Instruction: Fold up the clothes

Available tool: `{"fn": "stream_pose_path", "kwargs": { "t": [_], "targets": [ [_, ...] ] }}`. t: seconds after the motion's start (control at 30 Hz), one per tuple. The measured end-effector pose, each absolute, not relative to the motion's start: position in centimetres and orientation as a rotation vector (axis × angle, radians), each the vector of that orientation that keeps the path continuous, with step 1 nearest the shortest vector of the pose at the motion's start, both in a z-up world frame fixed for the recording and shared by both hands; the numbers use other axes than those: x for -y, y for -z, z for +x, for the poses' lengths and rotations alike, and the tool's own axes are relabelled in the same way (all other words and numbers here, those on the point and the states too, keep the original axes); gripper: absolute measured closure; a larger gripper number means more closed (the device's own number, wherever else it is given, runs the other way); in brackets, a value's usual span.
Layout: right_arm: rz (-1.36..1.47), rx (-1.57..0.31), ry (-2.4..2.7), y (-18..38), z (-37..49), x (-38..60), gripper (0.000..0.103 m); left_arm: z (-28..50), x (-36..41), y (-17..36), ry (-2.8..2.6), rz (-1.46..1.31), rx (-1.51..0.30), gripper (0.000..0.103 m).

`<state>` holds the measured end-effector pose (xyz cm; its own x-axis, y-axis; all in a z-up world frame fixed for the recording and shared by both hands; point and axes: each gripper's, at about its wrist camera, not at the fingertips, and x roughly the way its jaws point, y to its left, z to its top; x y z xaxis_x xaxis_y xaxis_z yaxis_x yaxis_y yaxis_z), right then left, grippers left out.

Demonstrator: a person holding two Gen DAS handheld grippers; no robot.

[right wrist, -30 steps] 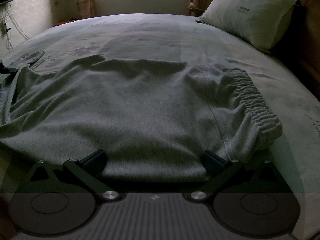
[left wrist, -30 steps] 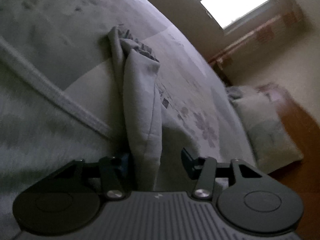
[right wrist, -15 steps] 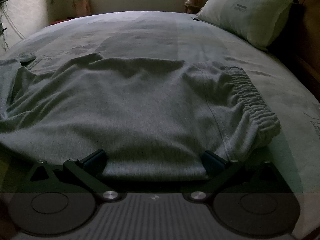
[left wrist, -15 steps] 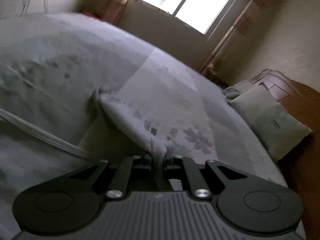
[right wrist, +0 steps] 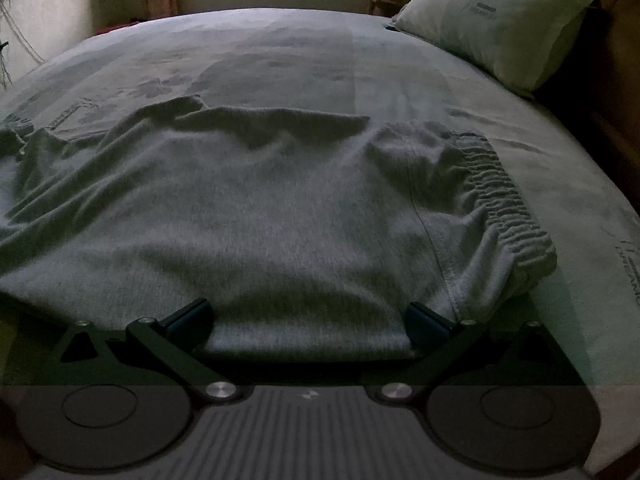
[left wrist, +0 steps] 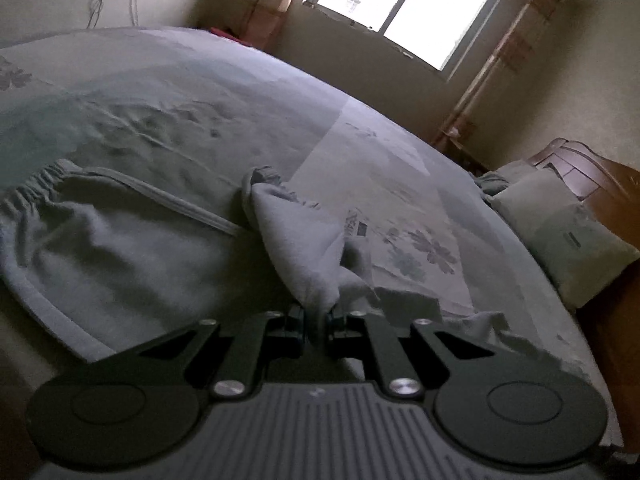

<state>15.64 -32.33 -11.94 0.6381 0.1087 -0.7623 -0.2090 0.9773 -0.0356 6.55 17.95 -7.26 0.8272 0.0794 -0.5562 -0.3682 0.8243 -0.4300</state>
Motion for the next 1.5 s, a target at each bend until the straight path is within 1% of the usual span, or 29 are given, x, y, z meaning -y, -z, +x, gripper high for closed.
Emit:
{"fn": "stream_pose_path", "kwargs": {
  "t": [0.07,0.27,0.33,0.37,0.4,0.57,0.7,0.73,0.8,0.87,1.07,1.23,1.5],
  "targets": [
    [-0.129,-0.865,-0.178,11.9,15.7,32.3,0.0,6.5,-18.3,7.7,-0.274,-0.548,-0.58,0.095],
    [-0.161,-0.884,-0.172,11.4,15.4,31.8,0.0,7.1,-19.3,9.9,-0.299,-0.535,-0.762,0.094],
    [-0.172,-0.89,-0.178,11.2,15.1,31.6,0.0,7.0,-19.6,9.4,-0.273,-0.556,-0.767,0.092],
    [-0.178,-0.892,-0.185,11.0,15.0,31.5,0.0,7.0,-19.7,9.0,-0.262,-0.563,-0.766,0.088],
    [-0.187,-0.893,-0.193,10.9,14.8,31.3,0.0,7.0,-19.7,8.2,-0.256,-0.554,-0.76,0.082],
    [-0.233,-0.865,-0.236,9.8,13.4,30.0,0.0,7.6,-19.2,3.5,-0.215,-0.416,-0.76,0.068],
    [-0.224,-0.818,-0.278,8.4,12.0,29.1,0.0,8.2,-18.5,0.0,-0.205,-0.287,-0.774,0.062],
    [-0.219,-0.805,-0.289,7.9,11.7,29.0,0.0,8.3,-18.2,-0.6,-0.203,-0.254,-0.78,0.061],
    [-0.212,-0.779,-0.313,7.1,11.1,28.5,0.0,8.9,-17.7,-1.5,-0.192,-0.195,-0.812,0.054],
    [-0.207,-0.758,-0.339,6.4,10.3,28.0,0.0,9.5,-17.3,-1.9,-0.176,-0.163,-0.855,0.052],
    [-0.185,-0.706,-0.418,5.1,7.7,27.3,0.0,10.1,-15.4,-1.4,-0.179,-0.085,-0.941,0.05],
    [-0.168,-0.695,-0.429,4.8,6.1,27.8,0.0,10.4,-13.7,-0.6,-0.159,-0.019,-0.946,0.047],
    [-0.172,-0.741,-0.373,5.2,6.4,27.6,0.0,13.4,-14.0,4.0,-0.139,0.048,-0.958,0.046]
  ]
}}
